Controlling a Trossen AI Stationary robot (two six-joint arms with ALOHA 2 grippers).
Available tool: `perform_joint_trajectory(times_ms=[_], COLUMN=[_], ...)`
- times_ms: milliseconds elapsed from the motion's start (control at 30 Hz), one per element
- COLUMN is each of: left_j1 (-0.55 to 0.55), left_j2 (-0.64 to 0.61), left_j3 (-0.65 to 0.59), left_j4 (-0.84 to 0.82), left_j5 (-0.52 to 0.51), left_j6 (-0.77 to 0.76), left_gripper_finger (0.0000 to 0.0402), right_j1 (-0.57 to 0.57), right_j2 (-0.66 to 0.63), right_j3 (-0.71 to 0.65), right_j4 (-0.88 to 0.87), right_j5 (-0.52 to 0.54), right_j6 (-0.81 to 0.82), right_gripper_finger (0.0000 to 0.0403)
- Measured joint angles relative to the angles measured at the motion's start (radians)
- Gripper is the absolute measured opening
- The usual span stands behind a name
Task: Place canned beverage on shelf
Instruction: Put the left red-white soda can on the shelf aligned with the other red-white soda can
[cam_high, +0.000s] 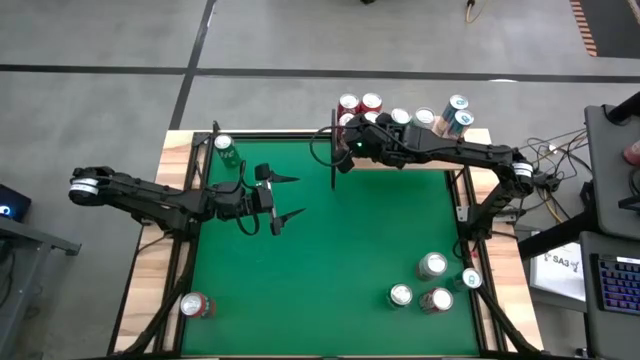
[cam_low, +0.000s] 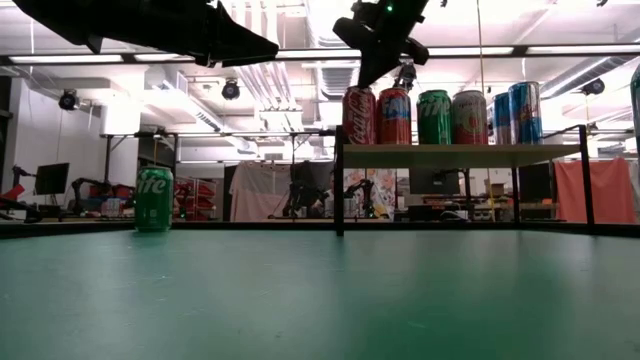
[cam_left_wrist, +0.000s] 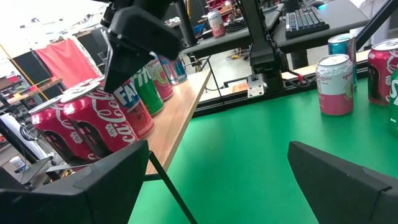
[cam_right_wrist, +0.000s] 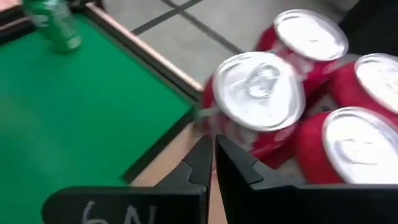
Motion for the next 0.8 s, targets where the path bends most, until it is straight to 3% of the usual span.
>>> perform_joint_trajectory(times_ms=[800], left_j1=[0.000], left_j2=[0.000], left_j3=[0.000], left_j4=[0.000], left_j5=[0.000], left_j6=[0.003], left_gripper_finger=[0.0368], right_j1=[-0.013], right_j2=[0.002], right_j3=[0.000], right_j4=[0.045], right_j5=[-0.012], right_j6=[-0.033], right_gripper_finger=[0.0012])
